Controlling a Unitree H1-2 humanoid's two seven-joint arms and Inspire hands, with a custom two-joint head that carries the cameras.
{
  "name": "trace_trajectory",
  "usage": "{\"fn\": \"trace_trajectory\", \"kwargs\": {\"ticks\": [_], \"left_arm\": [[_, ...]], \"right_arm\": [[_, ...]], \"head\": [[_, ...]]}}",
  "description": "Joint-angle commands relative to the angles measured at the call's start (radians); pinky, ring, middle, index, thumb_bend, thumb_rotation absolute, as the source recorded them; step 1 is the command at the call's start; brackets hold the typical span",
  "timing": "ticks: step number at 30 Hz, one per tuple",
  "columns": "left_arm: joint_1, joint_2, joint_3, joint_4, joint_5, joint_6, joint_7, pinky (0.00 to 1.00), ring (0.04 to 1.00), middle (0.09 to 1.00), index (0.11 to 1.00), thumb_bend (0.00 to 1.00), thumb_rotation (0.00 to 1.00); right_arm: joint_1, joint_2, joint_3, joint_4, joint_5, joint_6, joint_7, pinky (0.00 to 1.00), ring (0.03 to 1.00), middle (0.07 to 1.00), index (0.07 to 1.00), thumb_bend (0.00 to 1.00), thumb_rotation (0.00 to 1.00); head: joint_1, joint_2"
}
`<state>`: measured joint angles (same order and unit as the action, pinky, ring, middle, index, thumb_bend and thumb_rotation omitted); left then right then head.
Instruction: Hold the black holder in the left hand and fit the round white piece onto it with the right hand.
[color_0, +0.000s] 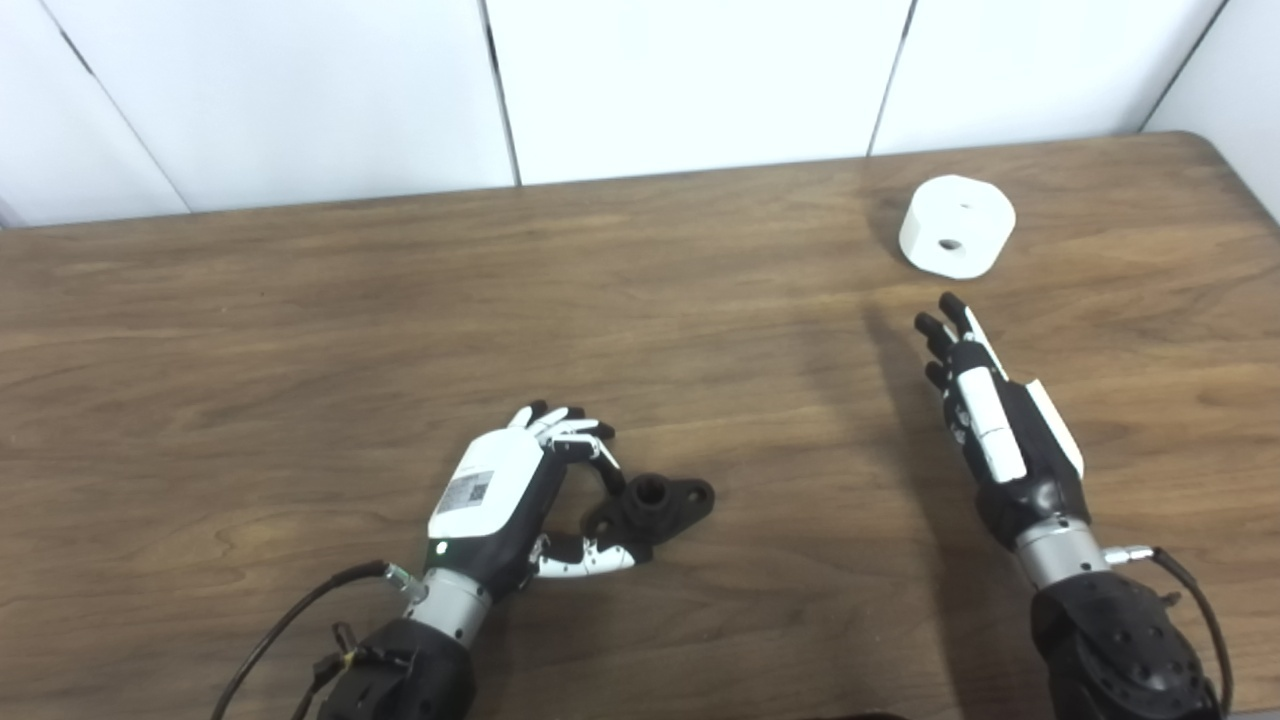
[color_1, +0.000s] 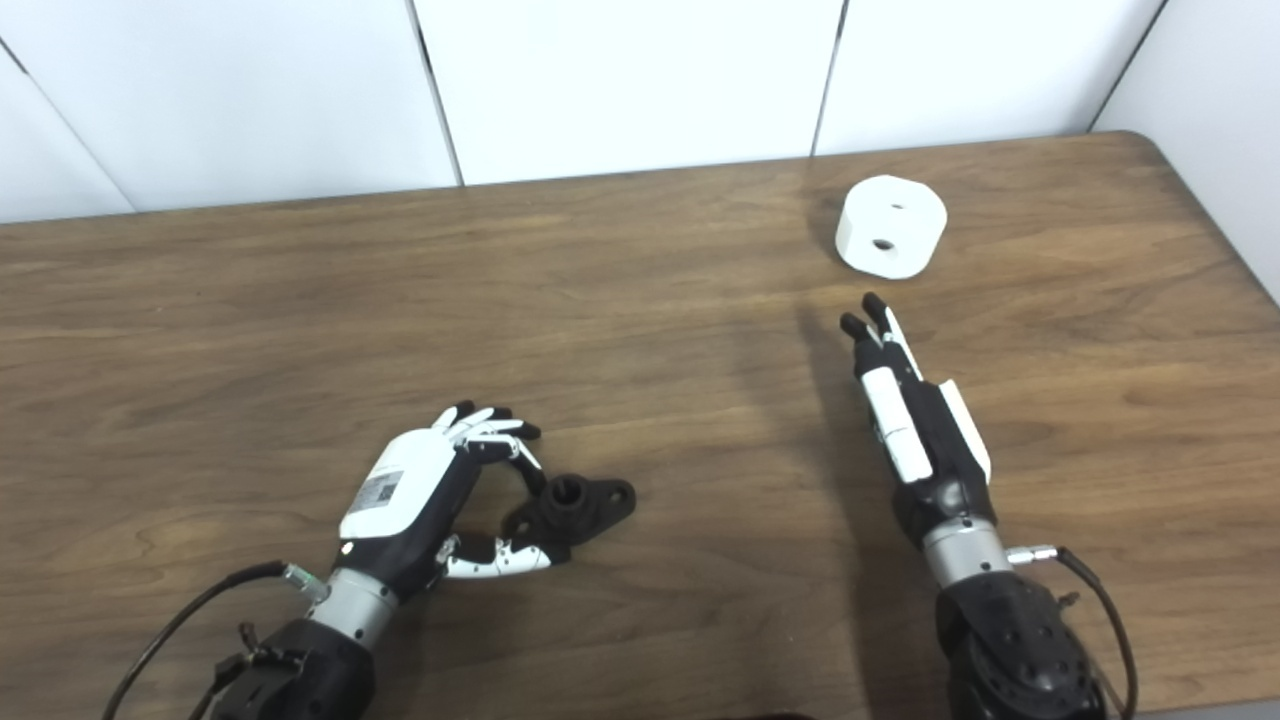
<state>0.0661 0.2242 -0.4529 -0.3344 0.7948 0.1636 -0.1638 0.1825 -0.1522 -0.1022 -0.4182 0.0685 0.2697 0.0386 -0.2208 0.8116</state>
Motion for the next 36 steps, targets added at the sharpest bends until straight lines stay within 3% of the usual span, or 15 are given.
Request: {"fn": "trace_trajectory", "kwargs": {"ticks": [1,3,11,15,19,23,30,36], "left_arm": [[0.01,0.006,-0.002,0.015,0.0,-0.024,-0.007,0.99,0.891,0.799,0.486,0.52,0.06],[0.012,0.01,0.002,0.017,0.003,-0.035,-0.006,0.98,0.887,0.797,0.487,0.52,0.06],[0.01,0.017,0.013,0.018,-0.021,-0.044,-0.038,0.98,0.901,0.808,0.487,0.52,0.06],[0.008,0.015,0.024,0.029,-0.025,-0.049,-0.036,0.97,0.888,0.8,0.487,0.52,0.06],[0.008,0.013,0.028,0.031,-0.025,-0.049,-0.045,0.96,0.89,0.799,0.487,0.52,0.06],[0.012,0.017,0.027,0.037,-0.033,-0.061,-0.046,0.95,0.894,0.8,0.487,0.52,0.06],[0.023,0.023,0.027,0.032,-0.032,-0.063,-0.051,0.95,0.898,0.806,0.487,0.52,0.06],[0.027,0.026,0.025,0.031,-0.031,-0.066,-0.052,0.95,0.897,0.807,0.487,0.52,0.06]], "right_arm": [[-0.037,-0.02,-0.024,-0.053,0.011,-0.008,-0.003,1.0,1.0,0.959,0.994,0.59,0.74],[-0.057,-0.029,-0.039,-0.065,0.004,0.001,-0.008,1.0,0.997,0.954,0.999,0.58,0.66],[-0.154,-0.122,-0.069,-0.1,-0.12,0.099,-0.019,1.0,0.98,0.938,1.0,0.56,0.57],[-0.233,-0.206,-0.072,-0.075,-0.219,0.139,-0.015,1.0,0.958,0.928,0.988,0.59,0.51],[-0.313,-0.315,-0.035,-0.024,-0.359,0.175,0.003,1.0,0.962,0.939,0.982,0.64,0.53],[-0.407,-0.396,-0.008,0.068,-0.44,0.195,0.037,0.92,0.946,0.947,0.954,0.7,0.48],[-0.543,-0.411,-0.004,0.198,-0.559,0.2,0.129,0.93,0.999,0.963,0.921,0.77,0.38],[-0.641,-0.45,0.049,0.329,-0.629,0.2,0.228,0.91,1.0,0.969,0.879,0.84,0.38]], "head": [[-0.006,-0.003],[-0.016,-0.007],[-0.03,-0.025],[-0.034,-0.038],[-0.036,-0.046],[-0.036,-0.061],[-0.057,-0.08],[-0.072,-0.098]]}}
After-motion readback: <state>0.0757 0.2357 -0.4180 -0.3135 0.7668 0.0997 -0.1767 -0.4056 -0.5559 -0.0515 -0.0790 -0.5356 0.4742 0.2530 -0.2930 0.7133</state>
